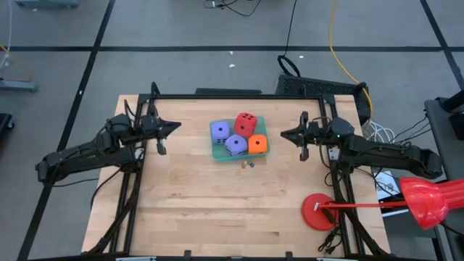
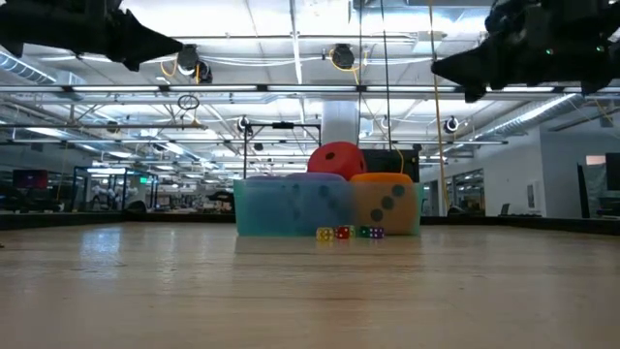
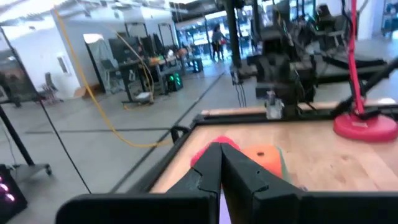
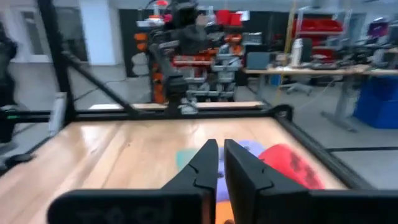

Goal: Pick & Place Dice
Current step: Adjust the basket

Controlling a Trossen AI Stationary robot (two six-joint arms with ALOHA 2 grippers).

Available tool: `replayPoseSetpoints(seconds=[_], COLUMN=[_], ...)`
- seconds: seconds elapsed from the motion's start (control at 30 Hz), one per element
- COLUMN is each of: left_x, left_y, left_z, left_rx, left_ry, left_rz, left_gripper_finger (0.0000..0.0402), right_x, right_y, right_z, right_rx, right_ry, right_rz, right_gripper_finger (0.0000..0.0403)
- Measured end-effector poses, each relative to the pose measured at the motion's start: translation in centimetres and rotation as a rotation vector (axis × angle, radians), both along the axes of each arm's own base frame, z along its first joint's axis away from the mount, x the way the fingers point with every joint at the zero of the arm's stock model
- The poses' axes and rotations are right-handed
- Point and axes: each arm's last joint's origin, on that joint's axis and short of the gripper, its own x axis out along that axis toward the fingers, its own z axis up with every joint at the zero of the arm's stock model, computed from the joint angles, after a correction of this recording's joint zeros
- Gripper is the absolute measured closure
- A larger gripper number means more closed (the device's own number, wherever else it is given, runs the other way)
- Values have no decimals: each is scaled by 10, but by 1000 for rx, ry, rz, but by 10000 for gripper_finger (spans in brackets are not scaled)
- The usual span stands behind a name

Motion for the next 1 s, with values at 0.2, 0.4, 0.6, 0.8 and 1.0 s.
replayPoseSetpoints(seconds=[0.2, 0.4, 0.6, 0.8, 1.0], left_x=[-1, 0, 0, 0, 4], left_y=[0, -1, -1, -1, 1], left_z=[3, 2, -1, 1, -3], left_rx=[-18, -54, -60, -156, -234], left_ry=[-35, -28, -3, -38, -24], left_rz=[-47, -115, -85, -94, -89], left_gripper_finger=[394, 390, 390, 392, 388], right_x=[-13, -22, -23, -22, -21], right_y=[3, 9, 13, 20, 25], right_z=[-16, -34, -39, -41, -42], right_rx=[17, 36, 86, 73, 62], right_ry=[-94, -134, -103, -84, -74], right_rz=[0, 44, 48, 102, 89], right_gripper_finger=[400, 402, 402, 402, 403])
